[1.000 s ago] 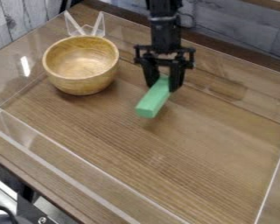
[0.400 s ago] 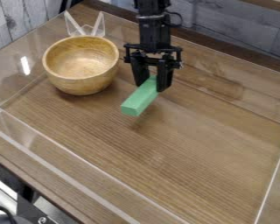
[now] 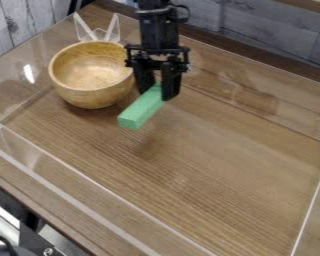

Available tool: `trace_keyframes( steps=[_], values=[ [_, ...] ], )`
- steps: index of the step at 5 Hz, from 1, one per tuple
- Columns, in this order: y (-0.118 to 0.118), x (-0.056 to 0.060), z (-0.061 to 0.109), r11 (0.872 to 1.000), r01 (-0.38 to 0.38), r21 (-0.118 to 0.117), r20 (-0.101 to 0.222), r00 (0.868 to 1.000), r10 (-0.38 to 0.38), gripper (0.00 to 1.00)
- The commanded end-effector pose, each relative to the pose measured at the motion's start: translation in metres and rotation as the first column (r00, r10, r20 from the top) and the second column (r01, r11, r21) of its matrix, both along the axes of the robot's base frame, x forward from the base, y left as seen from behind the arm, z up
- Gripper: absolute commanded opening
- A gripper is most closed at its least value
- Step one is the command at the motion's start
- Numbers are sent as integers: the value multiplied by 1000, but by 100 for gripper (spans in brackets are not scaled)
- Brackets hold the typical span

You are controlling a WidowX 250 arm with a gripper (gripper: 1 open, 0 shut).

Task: Move green object from inside the wooden bowl to the table next to it

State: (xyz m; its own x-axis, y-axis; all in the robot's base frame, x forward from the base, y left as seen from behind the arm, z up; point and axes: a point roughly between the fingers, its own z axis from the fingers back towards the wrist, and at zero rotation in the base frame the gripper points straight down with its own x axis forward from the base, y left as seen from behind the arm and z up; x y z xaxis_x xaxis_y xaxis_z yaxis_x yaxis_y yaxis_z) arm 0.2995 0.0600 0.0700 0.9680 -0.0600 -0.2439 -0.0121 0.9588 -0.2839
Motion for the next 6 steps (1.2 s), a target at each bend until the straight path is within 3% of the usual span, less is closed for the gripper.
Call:
trace_keyframes(
  steps=[1, 2, 3, 4, 6],
  values=[
    [3, 10, 23, 997, -72, 12, 87, 994, 70, 0],
    [3, 16, 17, 991, -133, 12, 85, 988, 131, 0],
    [-7, 24, 19, 996, -92, 7, 88, 992, 91, 100],
    [-18, 31, 28, 999, -53, -8, 98, 994, 53, 100],
    [-2, 19, 67, 999, -11, -31, 156, 988, 16, 100]
  ],
)
